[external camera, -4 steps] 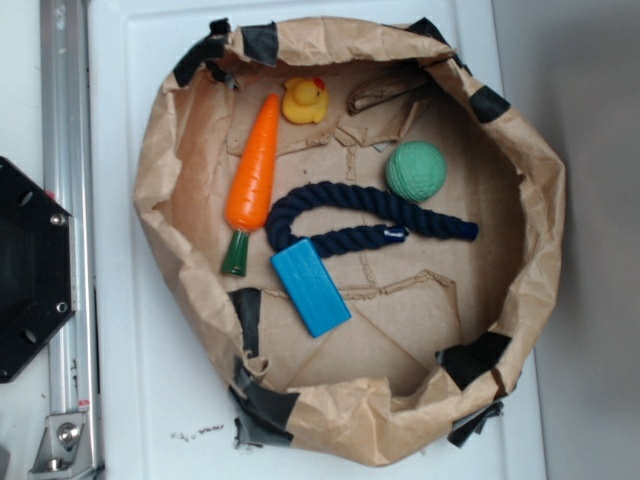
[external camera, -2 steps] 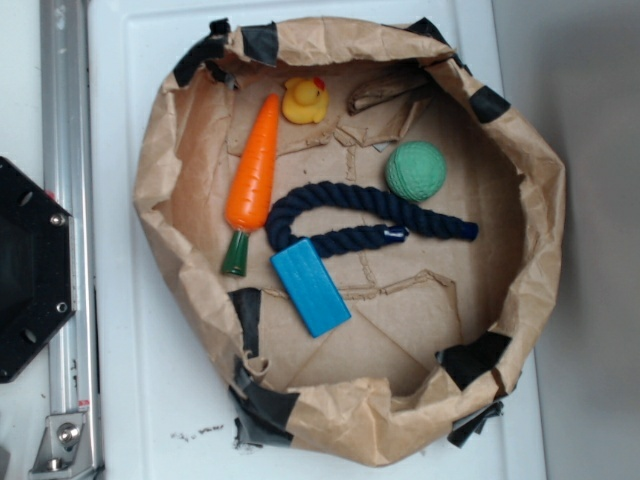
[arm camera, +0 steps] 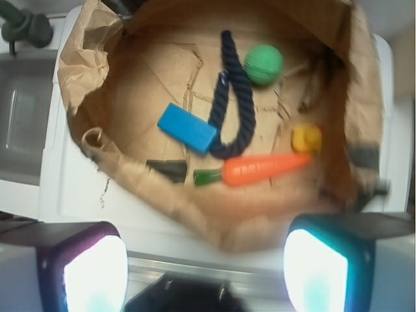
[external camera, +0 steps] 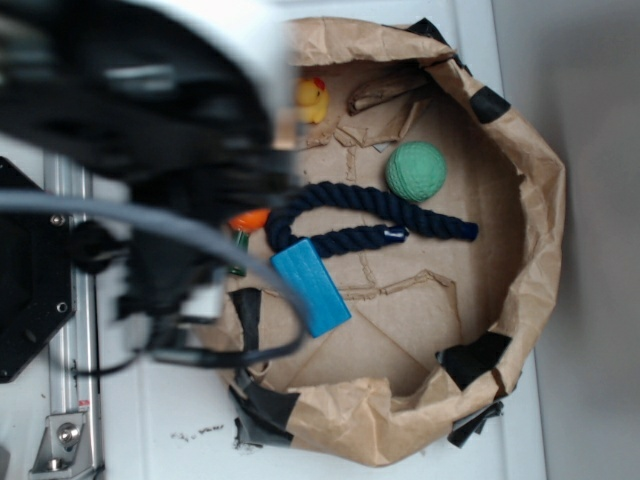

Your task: Grab the blue block.

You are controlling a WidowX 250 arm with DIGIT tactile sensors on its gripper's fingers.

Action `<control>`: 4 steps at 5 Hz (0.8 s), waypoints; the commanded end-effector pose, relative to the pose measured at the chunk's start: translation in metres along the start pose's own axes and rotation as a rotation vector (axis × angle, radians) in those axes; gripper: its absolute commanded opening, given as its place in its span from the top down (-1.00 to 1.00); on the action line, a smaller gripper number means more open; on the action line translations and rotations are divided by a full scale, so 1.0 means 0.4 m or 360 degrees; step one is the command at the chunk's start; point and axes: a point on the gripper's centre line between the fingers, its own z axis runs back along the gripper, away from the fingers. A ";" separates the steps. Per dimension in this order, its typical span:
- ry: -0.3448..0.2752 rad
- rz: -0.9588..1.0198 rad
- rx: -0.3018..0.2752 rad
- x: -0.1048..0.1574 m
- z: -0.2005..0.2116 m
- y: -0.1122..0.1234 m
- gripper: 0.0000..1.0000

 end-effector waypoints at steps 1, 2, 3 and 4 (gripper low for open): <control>0.0055 -0.0453 0.0000 0.121 -0.194 0.015 -1.00; 0.0071 -0.0657 0.0038 0.097 -0.279 0.007 -1.00; 0.0026 -0.0841 -0.0058 0.060 -0.335 -0.001 -1.00; -0.0117 -0.1067 -0.0118 0.039 -0.349 -0.059 -1.00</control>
